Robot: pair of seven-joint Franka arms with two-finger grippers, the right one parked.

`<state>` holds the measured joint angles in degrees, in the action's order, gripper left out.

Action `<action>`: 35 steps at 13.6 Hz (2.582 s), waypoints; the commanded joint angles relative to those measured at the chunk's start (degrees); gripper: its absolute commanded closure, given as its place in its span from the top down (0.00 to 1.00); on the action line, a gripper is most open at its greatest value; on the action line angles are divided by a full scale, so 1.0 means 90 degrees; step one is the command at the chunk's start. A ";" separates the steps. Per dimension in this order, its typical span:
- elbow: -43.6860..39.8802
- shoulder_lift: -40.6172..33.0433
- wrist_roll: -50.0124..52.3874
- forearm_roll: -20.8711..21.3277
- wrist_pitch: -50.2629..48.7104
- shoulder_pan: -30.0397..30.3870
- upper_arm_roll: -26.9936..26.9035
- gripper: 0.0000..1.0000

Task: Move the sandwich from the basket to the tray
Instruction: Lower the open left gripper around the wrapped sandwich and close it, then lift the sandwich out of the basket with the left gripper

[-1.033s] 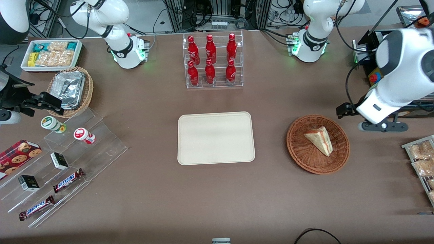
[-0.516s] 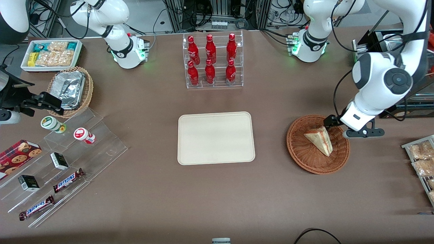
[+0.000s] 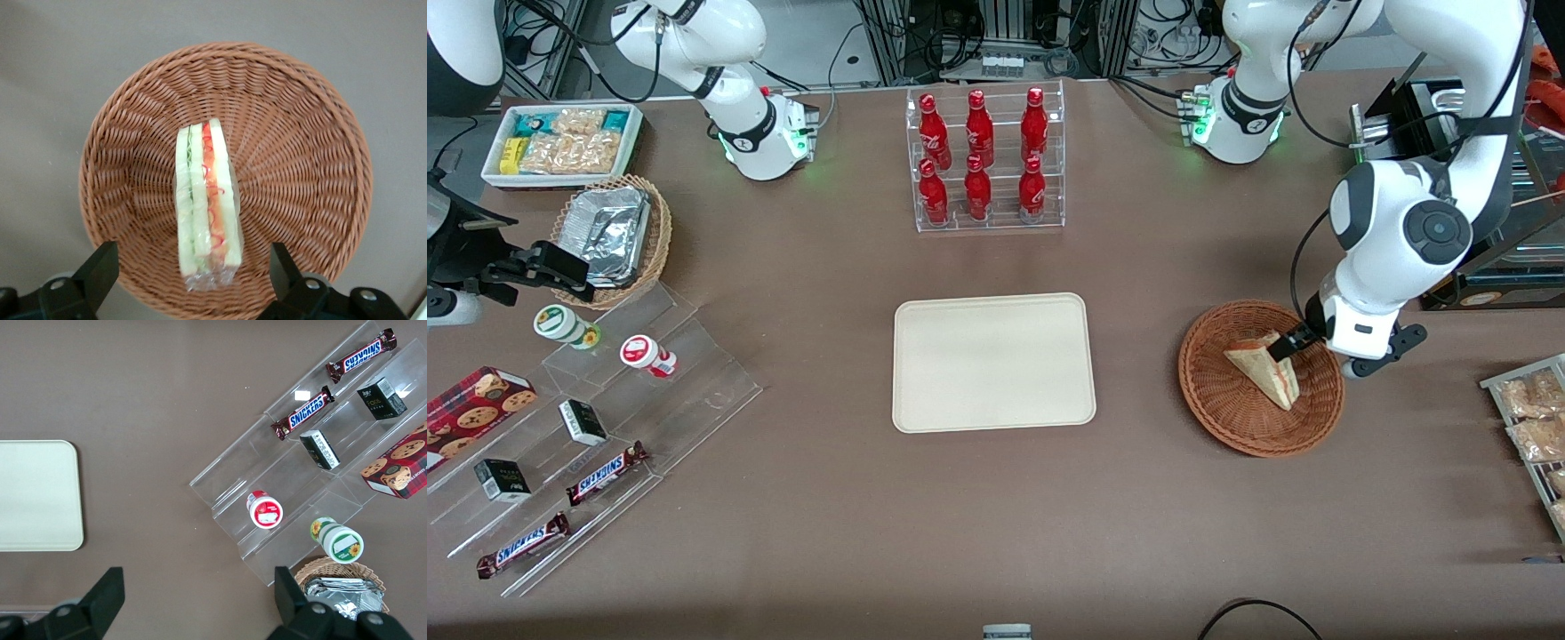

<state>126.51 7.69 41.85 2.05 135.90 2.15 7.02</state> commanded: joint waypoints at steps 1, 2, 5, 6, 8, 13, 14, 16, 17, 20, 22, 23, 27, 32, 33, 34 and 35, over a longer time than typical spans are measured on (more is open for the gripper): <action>-0.0013 0.0248 0.0779 -0.0032 0.0369 -0.0024 -0.0009 1.00; -0.0013 0.0326 0.0780 -0.0013 0.0398 -0.0014 -0.0009 1.00; -0.0004 0.0590 0.0770 -0.0003 0.0574 -0.0053 0.0001 1.00; -0.0004 0.0658 0.0780 -0.0003 0.0574 -0.0063 0.0030 1.00; -0.0013 0.0736 0.0780 -0.0003 0.0574 -0.0063 0.0060 1.00; -0.0003 0.0923 0.0731 -0.0003 0.0370 -0.0063 0.0060 0.53; -0.0042 0.0874 0.0702 0.0055 0.0205 -0.0063 0.0050 0.10; -0.0217 0.0776 0.0450 0.0114 -0.0136 -0.0043 0.0050 0.00; -0.0431 0.0776 0.0293 0.0114 -0.0487 -0.0043 0.0050 0.00; -0.1134 0.0795 0.0213 0.0124 -0.1502 -0.0063 0.0341 0.00; -0.1758 0.0824 -0.0214 0.0124 -0.2303 -0.0063 0.0469 0.00; -0.2022 0.0892 -0.0352 0.0124 -0.2539 -0.0063 0.0576 0.00; -0.2258 0.1107 -0.0588 0.0134 -0.2580 -0.0072 0.1229 0.00; -0.3176 0.2014 0.0082 0.0699 -0.2609 -0.0072 0.2420 0.00; -0.3274 0.2171 0.0444 0.0894 -0.2590 -0.0082 0.2636 0.00; -0.3507 0.2404 0.0738 0.1070 -0.2600 -0.0189 0.2880 0.00; -0.3819 0.2610 0.0973 0.1207 -0.2619 -0.0518 0.2892 0.00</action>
<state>98.68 26.34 45.90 9.79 113.76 0.71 31.30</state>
